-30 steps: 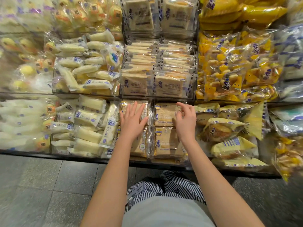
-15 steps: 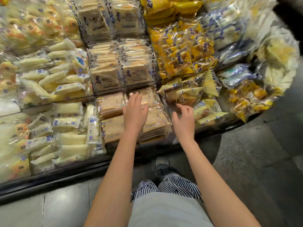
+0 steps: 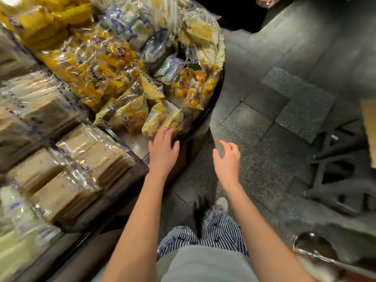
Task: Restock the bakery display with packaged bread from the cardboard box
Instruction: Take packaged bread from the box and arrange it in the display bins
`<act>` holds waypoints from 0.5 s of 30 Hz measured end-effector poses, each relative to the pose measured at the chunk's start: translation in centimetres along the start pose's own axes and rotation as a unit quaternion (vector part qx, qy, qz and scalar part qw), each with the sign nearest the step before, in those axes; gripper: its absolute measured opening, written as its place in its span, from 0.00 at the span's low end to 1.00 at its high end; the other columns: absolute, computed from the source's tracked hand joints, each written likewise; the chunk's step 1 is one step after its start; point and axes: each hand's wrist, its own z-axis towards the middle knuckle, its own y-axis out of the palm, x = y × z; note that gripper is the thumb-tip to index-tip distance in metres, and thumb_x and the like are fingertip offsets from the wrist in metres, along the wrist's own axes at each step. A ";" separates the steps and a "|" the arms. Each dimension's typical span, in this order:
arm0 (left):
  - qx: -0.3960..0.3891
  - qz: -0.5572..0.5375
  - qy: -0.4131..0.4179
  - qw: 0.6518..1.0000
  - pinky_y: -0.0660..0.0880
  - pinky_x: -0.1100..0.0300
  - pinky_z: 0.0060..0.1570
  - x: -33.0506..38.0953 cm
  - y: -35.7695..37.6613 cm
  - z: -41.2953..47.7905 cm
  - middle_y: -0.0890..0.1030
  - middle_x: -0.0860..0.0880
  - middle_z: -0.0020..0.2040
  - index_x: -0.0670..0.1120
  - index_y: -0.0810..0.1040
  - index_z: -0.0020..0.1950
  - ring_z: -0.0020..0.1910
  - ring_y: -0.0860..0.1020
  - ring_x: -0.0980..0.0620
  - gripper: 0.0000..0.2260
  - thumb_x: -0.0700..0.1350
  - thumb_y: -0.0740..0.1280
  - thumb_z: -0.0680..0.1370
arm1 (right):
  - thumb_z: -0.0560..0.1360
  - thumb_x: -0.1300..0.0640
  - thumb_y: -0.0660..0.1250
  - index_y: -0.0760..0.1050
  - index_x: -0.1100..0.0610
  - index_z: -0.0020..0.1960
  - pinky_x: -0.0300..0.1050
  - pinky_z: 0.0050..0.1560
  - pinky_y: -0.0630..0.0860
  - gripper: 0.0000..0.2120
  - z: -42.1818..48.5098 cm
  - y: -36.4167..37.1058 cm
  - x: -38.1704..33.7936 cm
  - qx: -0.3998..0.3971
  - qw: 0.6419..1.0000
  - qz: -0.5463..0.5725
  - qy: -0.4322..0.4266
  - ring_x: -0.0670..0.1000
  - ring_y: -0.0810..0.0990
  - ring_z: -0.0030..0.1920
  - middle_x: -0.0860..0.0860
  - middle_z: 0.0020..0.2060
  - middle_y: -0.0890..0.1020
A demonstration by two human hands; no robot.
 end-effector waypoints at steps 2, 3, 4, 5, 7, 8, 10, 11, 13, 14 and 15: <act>-0.015 0.004 0.044 0.999 0.63 0.37 0.70 2.9 2.1 1.2 0.69 0.49 0.73 0.48 0.70 0.74 0.75 0.64 0.48 0.21 0.46 0.64 0.81 | 0.81 0.54 0.63 0.71 0.57 0.71 0.50 0.70 0.64 0.19 0.9 -2.1 2.1 0.014 1.000 0.006 0.026 0.55 0.66 0.69 0.55 0.67 0.69; -0.026 0.002 0.059 0.998 0.62 0.37 0.71 4.6 3.5 1.9 0.68 0.49 0.74 0.48 0.69 0.74 0.76 0.63 0.48 0.21 0.46 0.63 0.81 | 0.80 0.54 0.63 0.70 0.56 0.71 0.50 0.70 0.64 0.20 1.6 -3.4 3.4 0.023 0.999 0.010 0.038 0.55 0.66 0.69 0.55 0.67 0.69; -0.039 -0.001 0.069 0.997 0.62 0.37 0.71 6.4 5.0 2.6 0.68 0.49 0.75 0.48 0.69 0.74 0.76 0.61 0.49 0.21 0.46 0.63 0.81 | 0.80 0.54 0.63 0.70 0.56 0.71 0.50 0.70 0.63 0.20 2.4 -4.8 4.7 0.035 0.998 0.013 0.051 0.55 0.65 0.69 0.55 0.68 0.68; -0.052 -0.004 0.080 0.995 0.61 0.37 0.72 8.4 6.7 3.3 0.67 0.49 0.75 0.48 0.69 0.74 0.77 0.60 0.49 0.21 0.46 0.63 0.81 | 0.80 0.54 0.63 0.70 0.56 0.71 0.49 0.69 0.63 0.20 3.3 -6.3 6.2 0.047 0.997 0.014 0.066 0.55 0.65 0.69 0.55 0.67 0.68; -0.081 -0.006 0.113 0.990 0.62 0.38 0.71 13.2 10.6 4.5 0.67 0.47 0.75 0.47 0.69 0.74 0.77 0.60 0.47 0.21 0.45 0.64 0.81 | 0.80 0.54 0.63 0.70 0.56 0.71 0.48 0.68 0.63 0.20 5.3 -9.7 9.6 0.075 0.992 0.016 0.102 0.56 0.66 0.68 0.55 0.67 0.68; -0.094 -0.004 0.136 0.986 0.63 0.39 0.71 15.8 12.7 5.0 0.68 0.47 0.75 0.46 0.70 0.74 0.76 0.61 0.46 0.21 0.45 0.65 0.80 | 0.80 0.54 0.63 0.70 0.56 0.71 0.48 0.68 0.63 0.20 6.4 -11.7 11.4 0.087 0.989 0.022 0.121 0.56 0.66 0.68 0.55 0.67 0.68; -0.119 -0.008 0.187 0.975 0.65 0.41 0.70 21.4 16.9 5.9 0.69 0.44 0.74 0.45 0.71 0.72 0.74 0.65 0.44 0.21 0.44 0.66 0.80 | 0.80 0.54 0.63 0.70 0.57 0.71 0.46 0.68 0.62 0.20 8.5 -15.9 15.1 0.108 0.982 0.029 0.154 0.56 0.65 0.69 0.56 0.67 0.68; -0.134 -0.015 0.209 0.969 0.65 0.42 0.70 24.3 19.0 6.2 0.70 0.43 0.73 0.44 0.72 0.72 0.74 0.66 0.43 0.21 0.43 0.66 0.79 | 0.80 0.54 0.63 0.69 0.57 0.72 0.46 0.67 0.61 0.21 9.6 -18.0 16.9 0.119 0.979 0.027 0.166 0.56 0.64 0.69 0.56 0.68 0.68; -0.162 -0.026 0.239 0.957 0.65 0.43 0.70 30.0 22.6 6.8 0.69 0.43 0.73 0.44 0.71 0.73 0.74 0.66 0.43 0.21 0.42 0.66 0.79 | 0.81 0.55 0.63 0.70 0.58 0.72 0.47 0.68 0.62 0.20 11.6 -22.1 20.2 0.143 0.972 0.024 0.186 0.57 0.65 0.69 0.57 0.68 0.68; -0.170 -0.028 0.253 0.952 0.65 0.42 0.70 32.7 24.4 6.9 0.69 0.44 0.74 0.45 0.70 0.73 0.74 0.65 0.43 0.22 0.42 0.66 0.79 | 0.81 0.55 0.63 0.69 0.57 0.72 0.49 0.68 0.63 0.20 12.5 -24.1 21.6 0.152 0.969 0.025 0.193 0.58 0.65 0.69 0.57 0.68 0.68; -0.176 -0.030 0.266 0.947 0.65 0.41 0.69 35.3 25.9 7.1 0.68 0.44 0.74 0.46 0.70 0.73 0.75 0.64 0.43 0.22 0.43 0.66 0.79 | 0.81 0.54 0.63 0.69 0.57 0.72 0.51 0.69 0.64 0.20 13.4 -26.0 23.0 0.162 0.967 0.029 0.195 0.58 0.64 0.69 0.56 0.68 0.67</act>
